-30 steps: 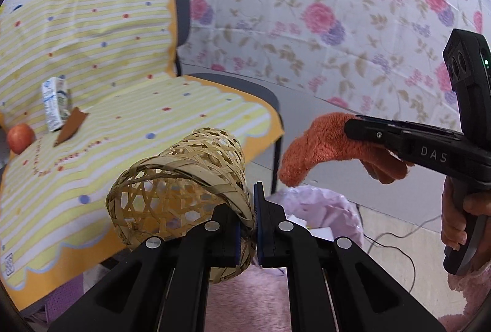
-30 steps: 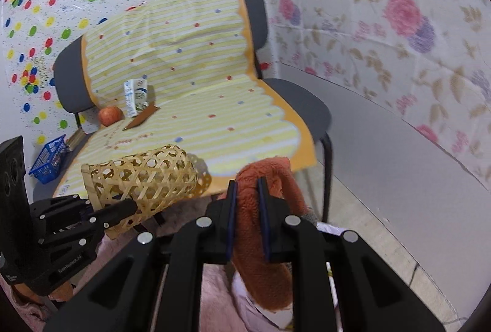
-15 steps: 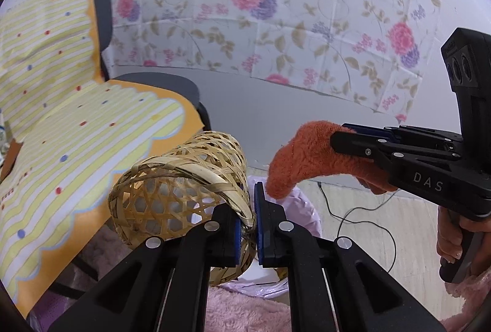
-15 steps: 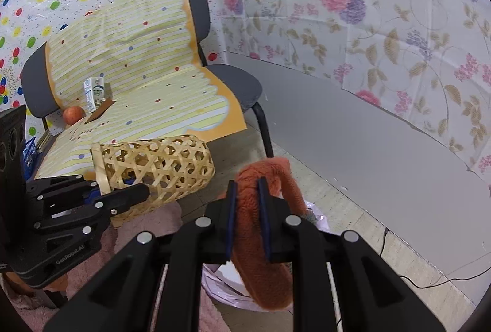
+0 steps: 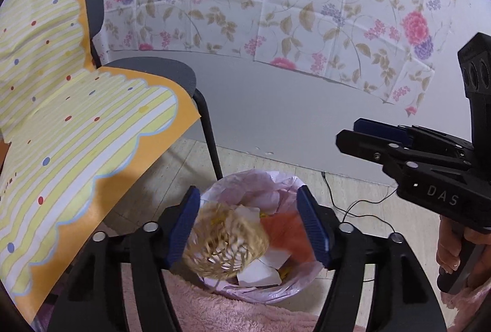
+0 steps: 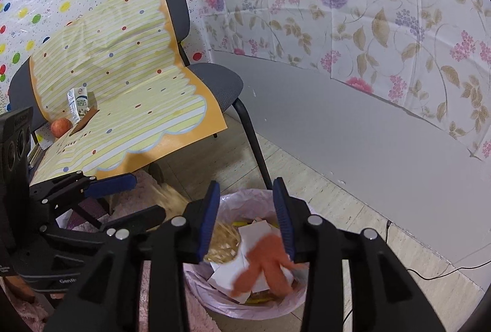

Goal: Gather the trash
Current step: 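Carry the basket and glove over the bin and open both tools, then return to the chair and grasp the brown leather sheath with the right tool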

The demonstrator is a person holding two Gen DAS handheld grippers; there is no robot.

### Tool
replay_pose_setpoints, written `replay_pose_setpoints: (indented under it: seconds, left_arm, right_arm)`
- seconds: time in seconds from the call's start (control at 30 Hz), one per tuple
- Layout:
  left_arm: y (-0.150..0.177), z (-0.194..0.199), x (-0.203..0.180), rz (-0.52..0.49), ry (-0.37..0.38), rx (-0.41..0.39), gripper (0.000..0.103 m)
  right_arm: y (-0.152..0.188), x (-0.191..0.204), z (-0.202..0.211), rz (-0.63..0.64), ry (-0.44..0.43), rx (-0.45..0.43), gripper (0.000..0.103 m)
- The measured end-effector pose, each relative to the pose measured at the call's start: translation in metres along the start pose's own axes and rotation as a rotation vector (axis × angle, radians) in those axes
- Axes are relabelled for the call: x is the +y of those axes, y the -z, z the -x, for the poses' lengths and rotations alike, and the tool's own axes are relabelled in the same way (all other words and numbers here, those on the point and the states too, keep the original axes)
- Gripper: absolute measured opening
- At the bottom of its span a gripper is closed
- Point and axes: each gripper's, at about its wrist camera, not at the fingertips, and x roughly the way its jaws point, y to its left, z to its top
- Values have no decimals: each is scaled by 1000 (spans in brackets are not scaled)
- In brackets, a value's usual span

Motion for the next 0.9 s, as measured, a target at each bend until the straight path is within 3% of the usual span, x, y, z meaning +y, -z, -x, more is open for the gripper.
replay_pose_setpoints:
  seconds: [0.23,0.43,0.53,0.7,0.77,0.9]
  left_arm:
    - [6,21,22,73,-68,-41,71]
    - [16,48,44,124,-135,-75,71]
    - [19,60,55,155,-157,-89,71]
    - [27,82,75,211,-206,-117,72]
    - [31,91,83,231,-233,-131,75]
    - [38,111,103,275,-309,-155,78]
  right_arm:
    - [-2,1,5,8,-3,-1,36]
    - [-7,14,9,23,-35,1,46]
    - [-13,26,12,46,-59,-9,59]
    - [-20,51,17,108,-79,-23,90]
    - [-22,63,14,146,-91,-11,95]
    - [-24,91,6,229,-114,-1,96]
